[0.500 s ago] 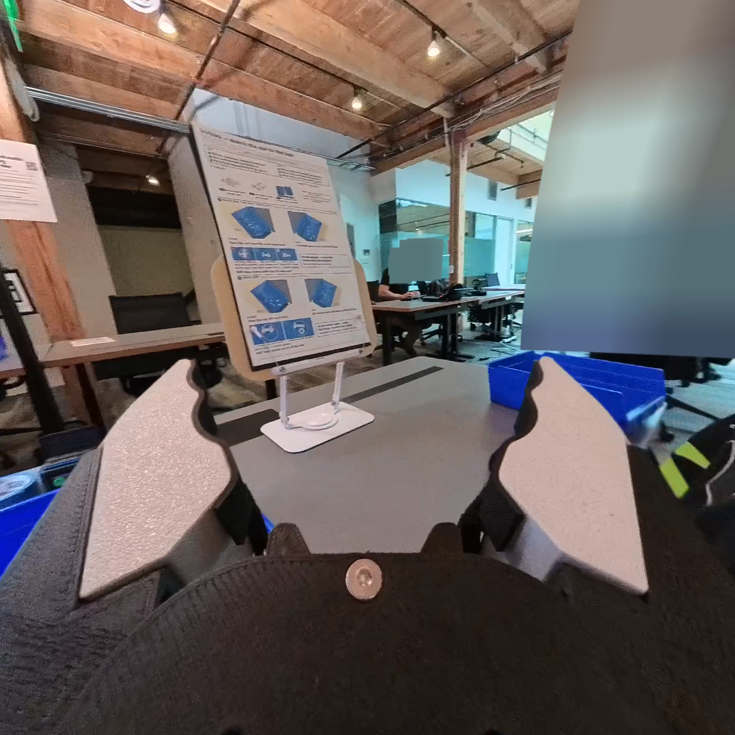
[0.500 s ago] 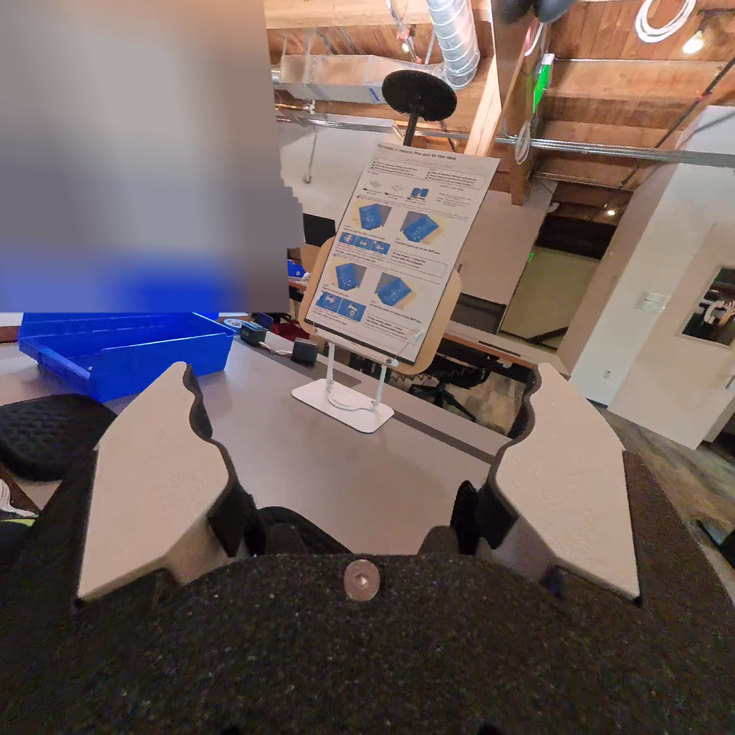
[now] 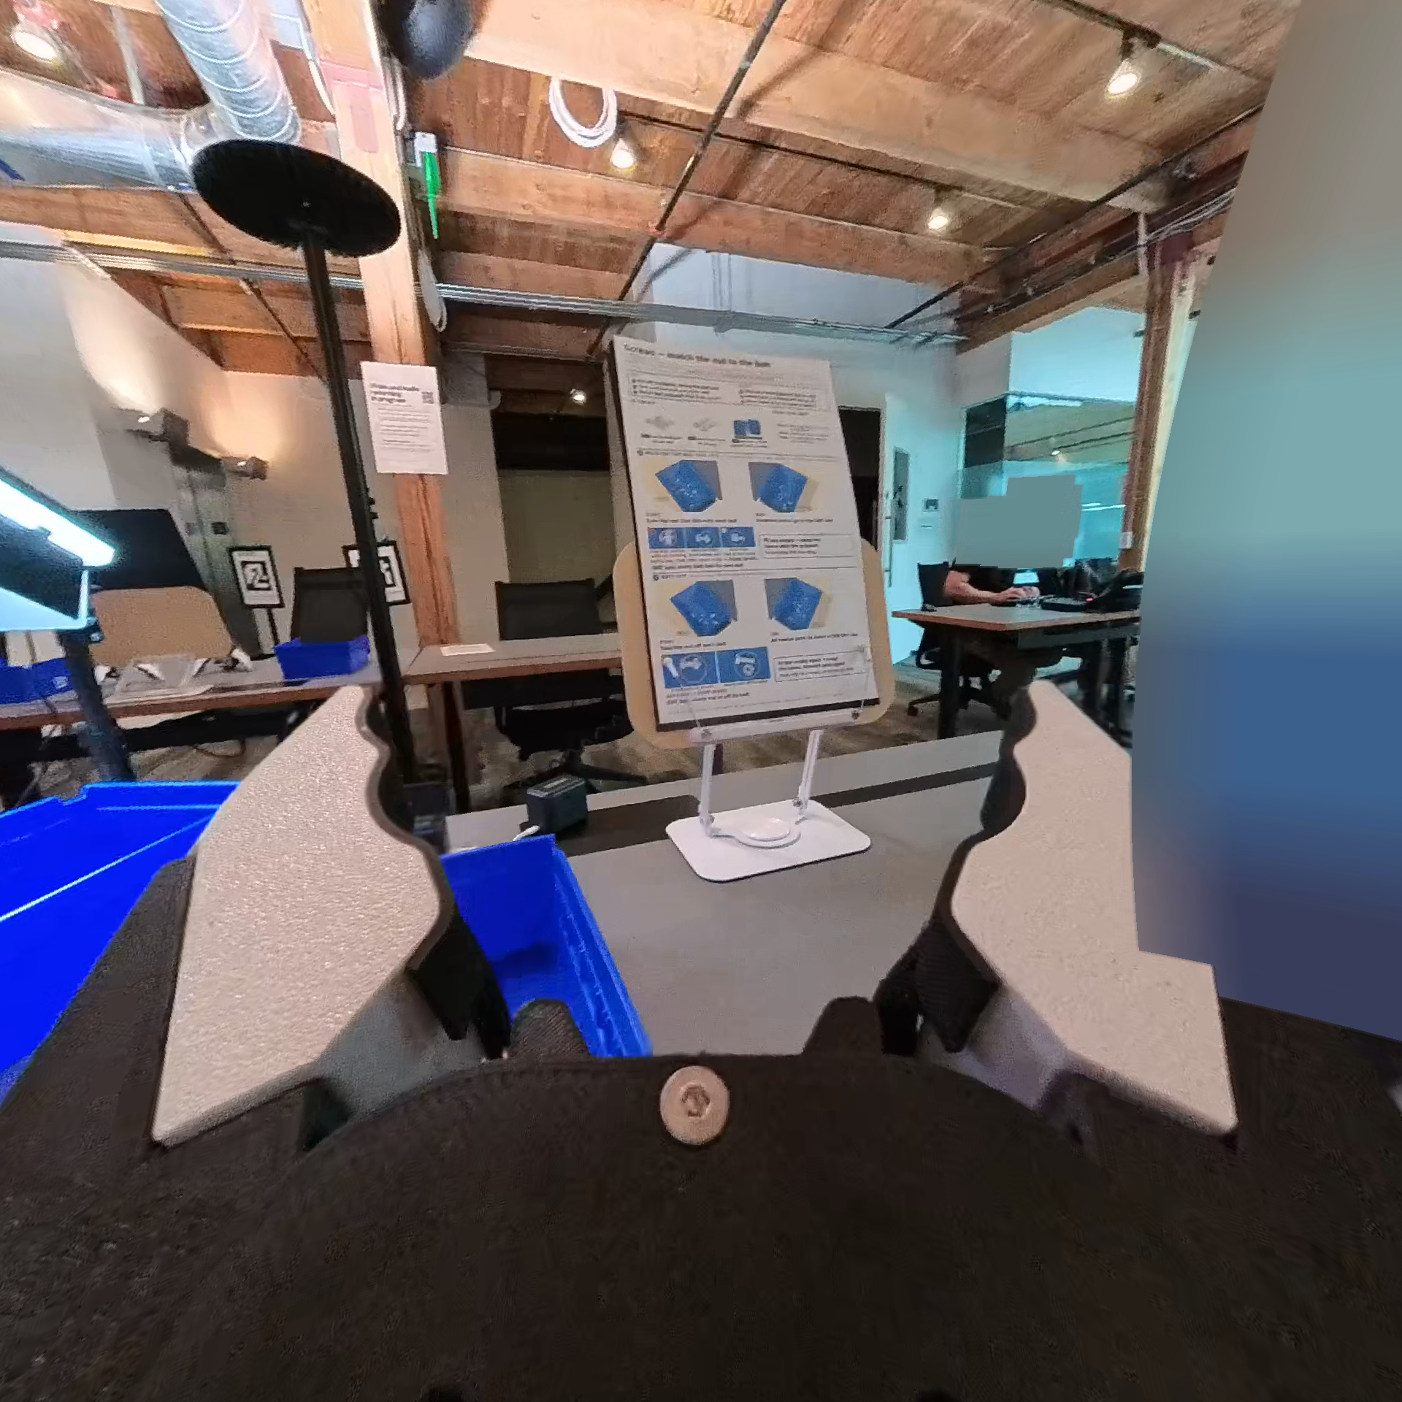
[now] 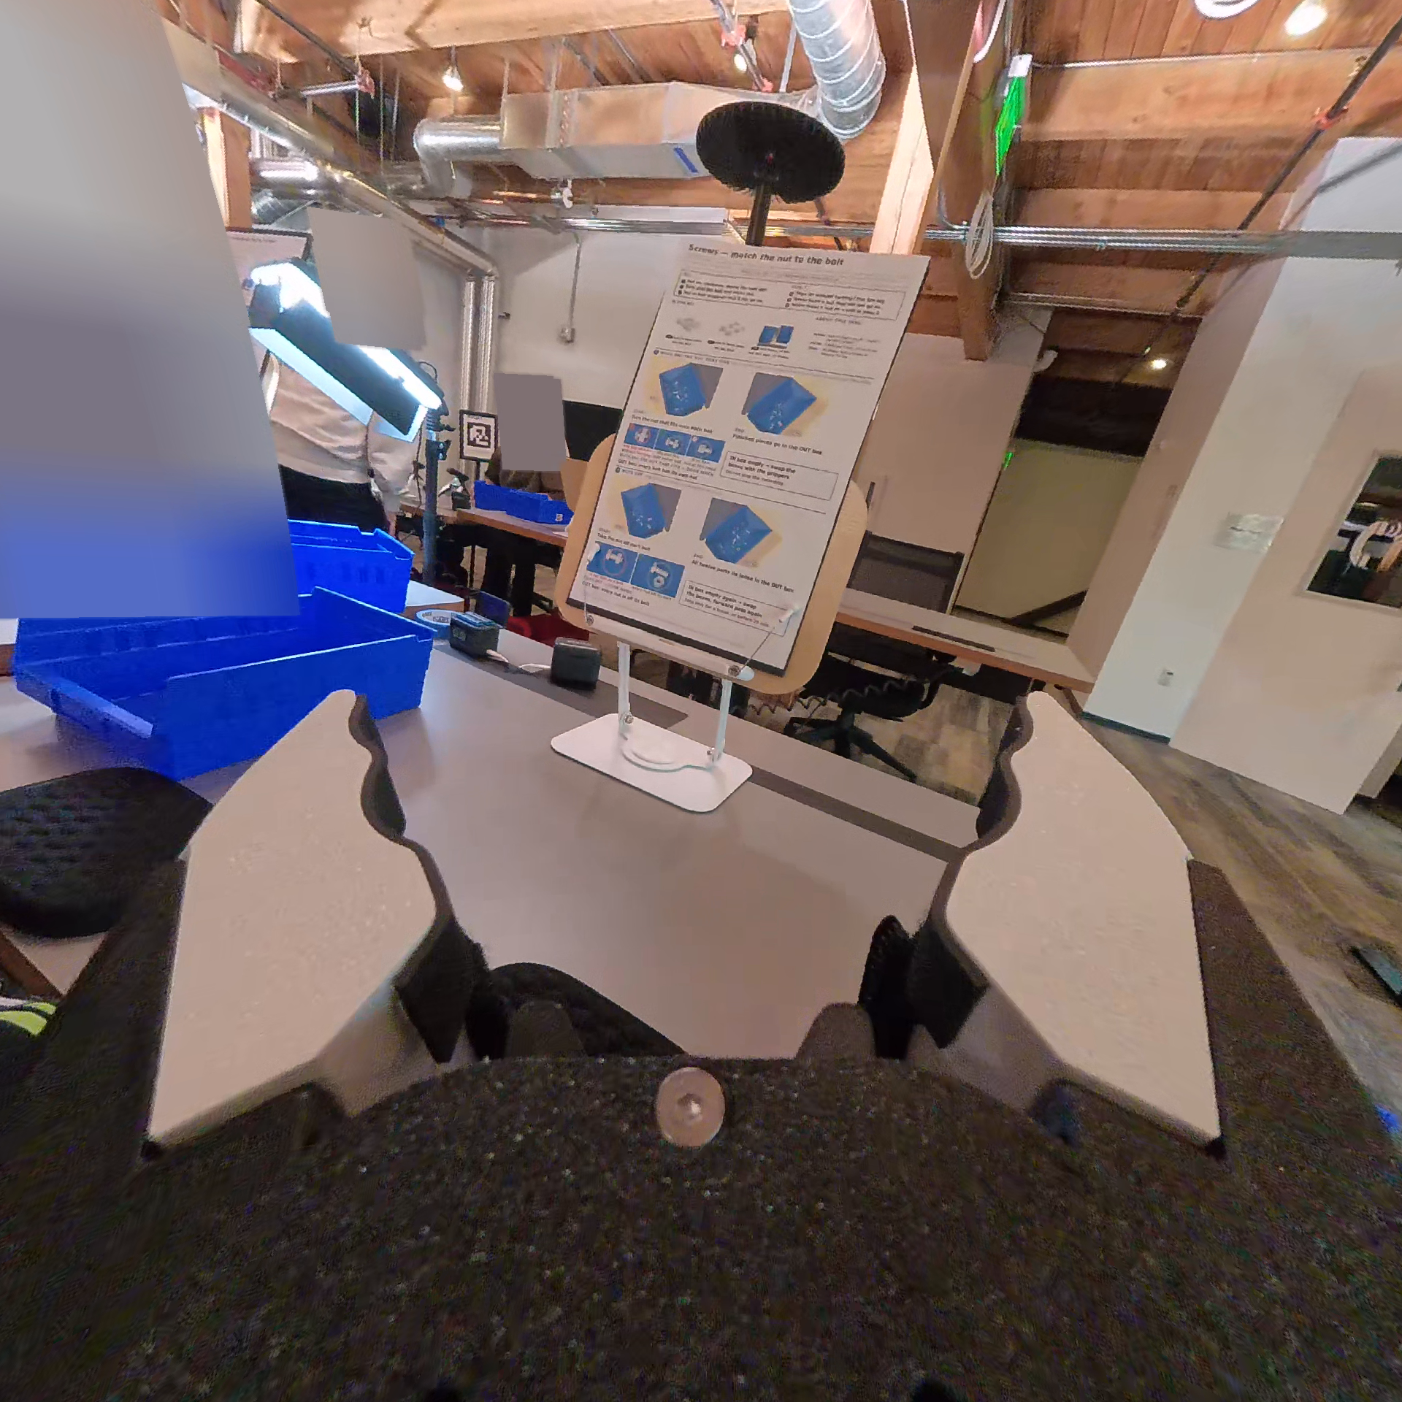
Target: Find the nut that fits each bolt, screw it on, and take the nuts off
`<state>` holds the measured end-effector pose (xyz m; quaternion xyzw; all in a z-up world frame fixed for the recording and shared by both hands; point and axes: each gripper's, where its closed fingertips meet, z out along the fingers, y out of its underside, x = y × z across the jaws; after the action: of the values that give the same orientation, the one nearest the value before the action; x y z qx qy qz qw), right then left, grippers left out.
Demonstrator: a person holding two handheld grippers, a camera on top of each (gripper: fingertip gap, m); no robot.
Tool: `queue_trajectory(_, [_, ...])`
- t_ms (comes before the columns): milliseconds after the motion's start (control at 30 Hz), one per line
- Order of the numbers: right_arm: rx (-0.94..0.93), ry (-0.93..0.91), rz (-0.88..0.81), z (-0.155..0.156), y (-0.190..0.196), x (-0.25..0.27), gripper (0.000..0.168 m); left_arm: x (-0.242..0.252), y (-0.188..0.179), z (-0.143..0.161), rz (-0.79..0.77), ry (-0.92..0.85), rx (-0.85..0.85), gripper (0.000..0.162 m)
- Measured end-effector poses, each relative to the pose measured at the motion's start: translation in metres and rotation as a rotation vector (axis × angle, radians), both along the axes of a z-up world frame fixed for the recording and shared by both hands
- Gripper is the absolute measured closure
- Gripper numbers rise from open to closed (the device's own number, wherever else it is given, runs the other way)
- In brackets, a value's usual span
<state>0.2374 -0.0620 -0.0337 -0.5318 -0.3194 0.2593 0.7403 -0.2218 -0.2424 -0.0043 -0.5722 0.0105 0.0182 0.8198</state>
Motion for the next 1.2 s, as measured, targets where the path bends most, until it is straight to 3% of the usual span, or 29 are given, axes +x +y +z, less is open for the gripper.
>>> queue_trajectory(100, [0.014,0.007,0.01,0.005,-0.007,0.0,0.021,-0.001,-0.006,0.002,0.022,0.004,-0.004,0.017])
queue_trajectory(267, [0.06,0.032,0.052,0.018,-0.022,-0.001,0.021,0.033,-0.045,0.027,-0.111,0.077,0.104,0.017])
queue_trajectory(500, [0.087,0.01,0.09,0.022,-0.034,-0.008,0.021,0.015,-0.067,0.03,0.069,0.121,0.1,0.017])
queue_trajectory(700, [0.1,-0.007,0.074,0.022,-0.036,-0.006,0.021,-0.003,-0.054,0.017,0.109,0.103,0.055,0.017])
queue_trajectory(967, [0.052,-0.144,0.057,-0.006,-0.019,-0.02,0.023,-0.021,0.004,-0.034,0.142,0.147,-0.204,0.017])
queue_trajectory(1033, [0.033,-0.172,0.077,-0.014,-0.016,-0.025,0.034,-0.017,0.018,-0.045,0.108,0.166,-0.235,0.025])
queue_trajectory(1167, [-0.053,-0.197,0.146,-0.03,-0.01,-0.036,0.095,-0.003,0.043,-0.069,-0.017,0.178,-0.314,0.071])
queue_trajectory(1200, [-0.076,-0.185,0.147,-0.032,-0.006,-0.037,0.105,-0.002,0.047,-0.072,-0.037,0.172,-0.317,0.091])
